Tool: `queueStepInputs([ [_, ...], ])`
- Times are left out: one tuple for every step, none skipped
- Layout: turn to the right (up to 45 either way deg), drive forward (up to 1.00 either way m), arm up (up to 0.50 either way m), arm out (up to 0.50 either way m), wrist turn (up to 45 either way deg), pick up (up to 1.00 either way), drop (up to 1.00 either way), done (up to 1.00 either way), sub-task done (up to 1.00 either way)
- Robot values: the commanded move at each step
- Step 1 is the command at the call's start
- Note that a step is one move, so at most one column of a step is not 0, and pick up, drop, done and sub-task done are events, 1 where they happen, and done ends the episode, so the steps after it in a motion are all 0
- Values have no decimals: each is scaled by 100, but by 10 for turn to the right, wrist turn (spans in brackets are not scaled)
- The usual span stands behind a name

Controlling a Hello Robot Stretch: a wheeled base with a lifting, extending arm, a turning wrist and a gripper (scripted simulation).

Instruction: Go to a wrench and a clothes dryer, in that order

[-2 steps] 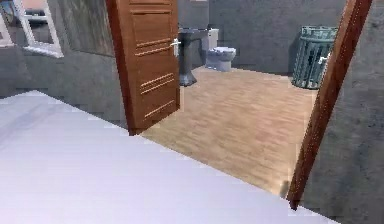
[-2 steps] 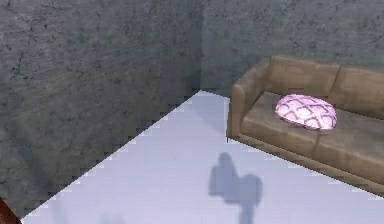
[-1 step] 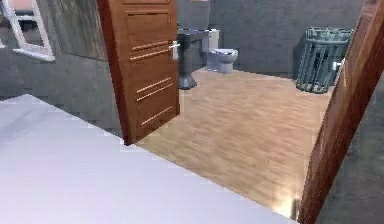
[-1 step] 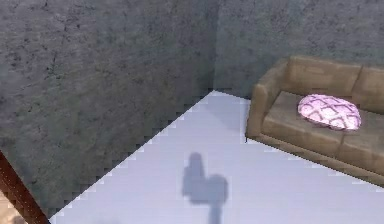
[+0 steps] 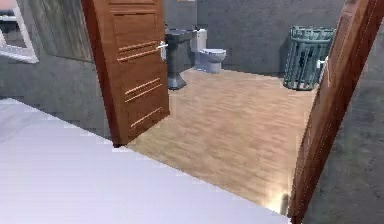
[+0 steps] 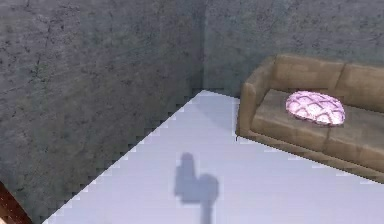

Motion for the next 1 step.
queueStepInputs([
  [0,100,0,0,0,0,0,0,0],
])
